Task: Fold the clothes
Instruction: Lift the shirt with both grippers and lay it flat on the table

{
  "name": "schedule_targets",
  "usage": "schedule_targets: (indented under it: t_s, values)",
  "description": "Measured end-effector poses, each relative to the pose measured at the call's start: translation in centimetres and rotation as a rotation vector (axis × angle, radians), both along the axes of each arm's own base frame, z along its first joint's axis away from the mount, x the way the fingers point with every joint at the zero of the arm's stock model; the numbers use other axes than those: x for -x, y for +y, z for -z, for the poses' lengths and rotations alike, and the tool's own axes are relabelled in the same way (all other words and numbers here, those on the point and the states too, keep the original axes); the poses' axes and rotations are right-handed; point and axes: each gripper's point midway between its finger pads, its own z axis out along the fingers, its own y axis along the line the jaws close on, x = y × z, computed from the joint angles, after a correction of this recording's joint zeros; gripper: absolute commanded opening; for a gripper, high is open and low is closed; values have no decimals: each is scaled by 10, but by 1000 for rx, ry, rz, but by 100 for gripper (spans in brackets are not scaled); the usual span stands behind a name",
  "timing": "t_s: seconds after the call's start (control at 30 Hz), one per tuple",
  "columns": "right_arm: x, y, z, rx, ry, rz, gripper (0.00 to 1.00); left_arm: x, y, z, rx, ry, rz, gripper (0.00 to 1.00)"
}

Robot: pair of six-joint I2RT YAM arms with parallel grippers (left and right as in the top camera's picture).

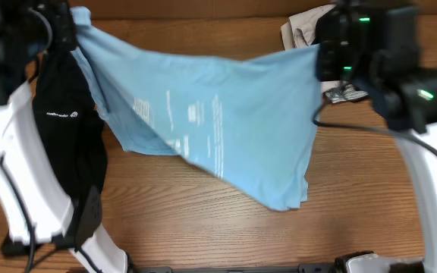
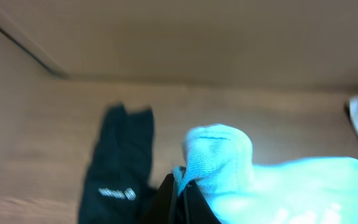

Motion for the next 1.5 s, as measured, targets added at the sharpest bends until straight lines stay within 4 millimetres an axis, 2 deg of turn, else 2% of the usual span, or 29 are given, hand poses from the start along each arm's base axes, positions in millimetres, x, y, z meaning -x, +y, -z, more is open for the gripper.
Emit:
schedule_targets:
  t_s: [0.1, 0.2, 0.27, 0.37, 0.5, 0.6, 0.7, 0.77, 0.87, 1.0, 1.1, 1.2, 1.3, 1.43, 1.5]
  values:
    - [24, -16, -40, 6, -75, 34, 4, 32, 5, -49, -41, -153, -38, 4]
    - [52, -27, -78, 1, -159, 56, 4, 79, 10, -99, -84, -315, -93, 4]
    - [72, -34, -100, -6, -214, 66, 4, 111, 14, -126, -108, -409, -136, 4]
    - [107, -41, -132, -24, -306, 70, 4, 156, 21, -154, -138, -518, -203, 4]
    - [166, -56, -171, -49, -446, 89, 4, 209, 30, -176, -167, -619, -291, 4]
    - [210, -68, -189, -61, -531, 110, 4, 240, 34, -185, -179, -671, -341, 4]
    - [247, -78, -200, -69, -592, 128, 4, 268, 37, -192, -186, -718, -379, 4]
    - [260, -82, -202, -71, -608, 134, 4, 282, 38, -195, -188, -743, -396, 4]
    - [259, -82, -198, -66, -594, 137, 4, 291, 39, -197, -193, -760, -411, 4]
    - [237, -79, -180, -45, -520, 138, 4, 274, 42, -190, -210, -710, -412, 4]
    - [207, -73, -165, -27, -456, 139, 4, 237, 47, -178, -234, -626, -405, 4]
    - [176, -68, -150, -12, -400, 138, 4, 190, 54, -159, -259, -523, -399, 4]
    - [135, -60, -130, 8, -324, 137, 4, 134, 60, -129, -275, -395, -383, 4]
    - [66, -47, -92, 41, -205, 132, 4, 55, 69, -79, -291, -229, -362, 4]
    - [24, -39, -66, 65, -144, 126, 4, 17, 73, -52, -295, -162, -352, 4]
